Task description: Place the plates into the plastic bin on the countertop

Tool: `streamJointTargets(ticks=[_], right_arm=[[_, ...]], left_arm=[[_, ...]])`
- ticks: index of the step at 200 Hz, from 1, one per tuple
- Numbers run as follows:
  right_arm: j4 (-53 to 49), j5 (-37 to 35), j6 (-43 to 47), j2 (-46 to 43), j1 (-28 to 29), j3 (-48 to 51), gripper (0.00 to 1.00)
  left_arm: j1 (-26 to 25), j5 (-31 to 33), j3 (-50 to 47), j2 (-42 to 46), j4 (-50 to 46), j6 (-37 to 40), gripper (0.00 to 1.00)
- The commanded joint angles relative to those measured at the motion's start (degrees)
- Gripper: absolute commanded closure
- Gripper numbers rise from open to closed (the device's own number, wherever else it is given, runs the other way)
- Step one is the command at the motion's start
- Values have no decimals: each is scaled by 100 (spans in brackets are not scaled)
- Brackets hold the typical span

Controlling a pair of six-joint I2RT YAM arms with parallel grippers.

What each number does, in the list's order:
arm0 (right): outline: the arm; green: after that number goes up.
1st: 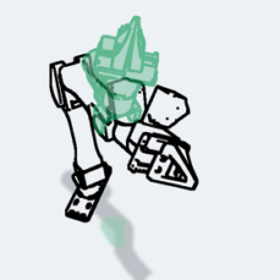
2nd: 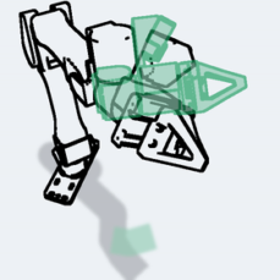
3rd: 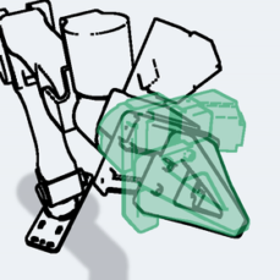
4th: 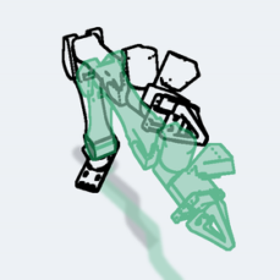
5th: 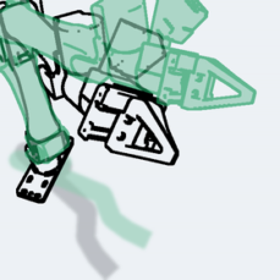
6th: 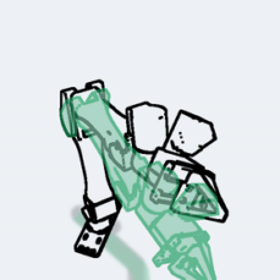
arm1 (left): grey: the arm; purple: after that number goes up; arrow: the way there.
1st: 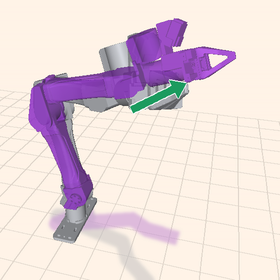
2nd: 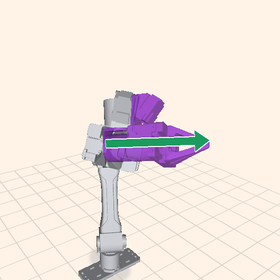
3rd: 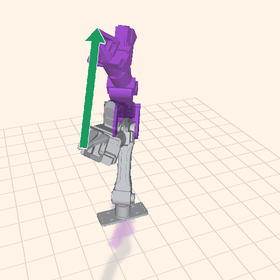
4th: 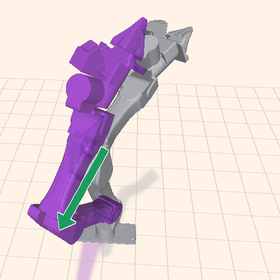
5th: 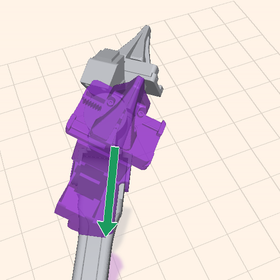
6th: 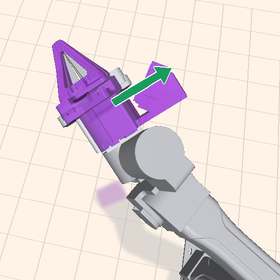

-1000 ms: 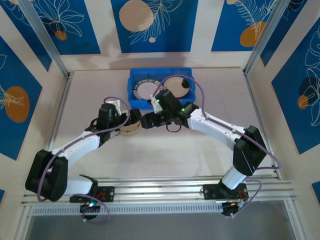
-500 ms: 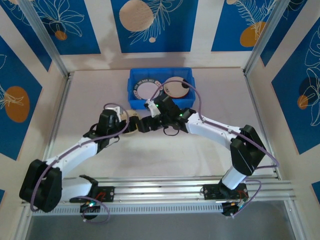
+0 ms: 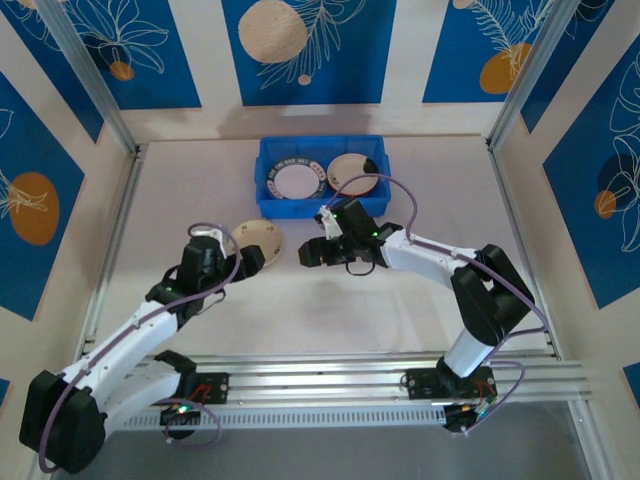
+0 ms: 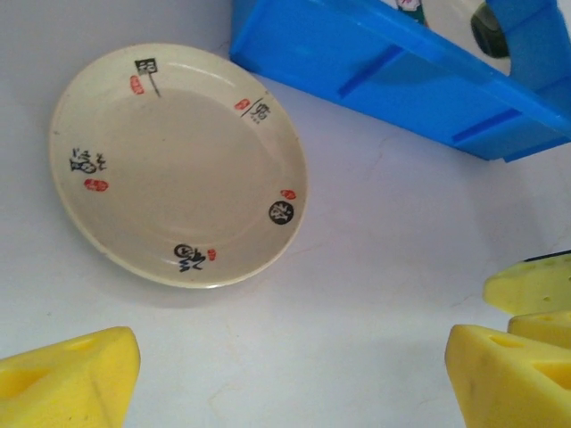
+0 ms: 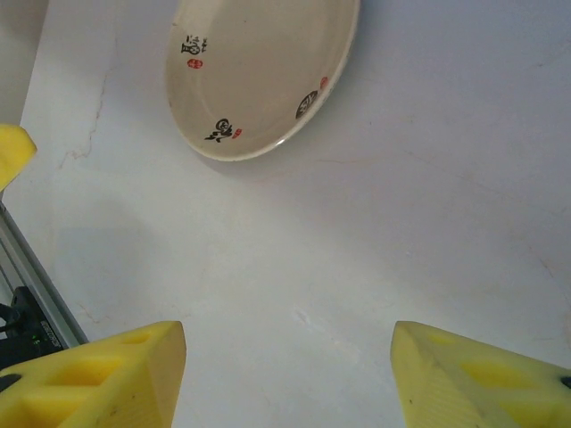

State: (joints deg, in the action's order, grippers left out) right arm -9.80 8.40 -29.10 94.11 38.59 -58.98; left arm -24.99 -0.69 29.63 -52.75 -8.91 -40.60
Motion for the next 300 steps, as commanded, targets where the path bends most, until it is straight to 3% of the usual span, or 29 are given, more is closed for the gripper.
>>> streamJointTargets(ticks=[1, 35, 68, 142, 213, 300], right_arm=[[134, 107, -220, 150, -204, -31, 37], [599, 86, -500, 404, -264, 1, 37], [746, 225, -576, 862, -254, -309, 38], [1098, 177, -735, 738, -311, 87, 38], [1016, 324, -735, 794, -473, 90, 39], [945, 353, -735, 745, -716, 114, 43]], left_arm=[[39, 212, 232, 101, -471, 21, 12], [56, 326, 578, 139, -711, -96, 12], [56, 197, 877, -375, -785, -256, 14], [199, 316, 365, -441, -496, -375, 16], [986, -192, -17, -854, 301, -354, 31], [1411, -817, 188, -2395, 1375, -321, 49]])
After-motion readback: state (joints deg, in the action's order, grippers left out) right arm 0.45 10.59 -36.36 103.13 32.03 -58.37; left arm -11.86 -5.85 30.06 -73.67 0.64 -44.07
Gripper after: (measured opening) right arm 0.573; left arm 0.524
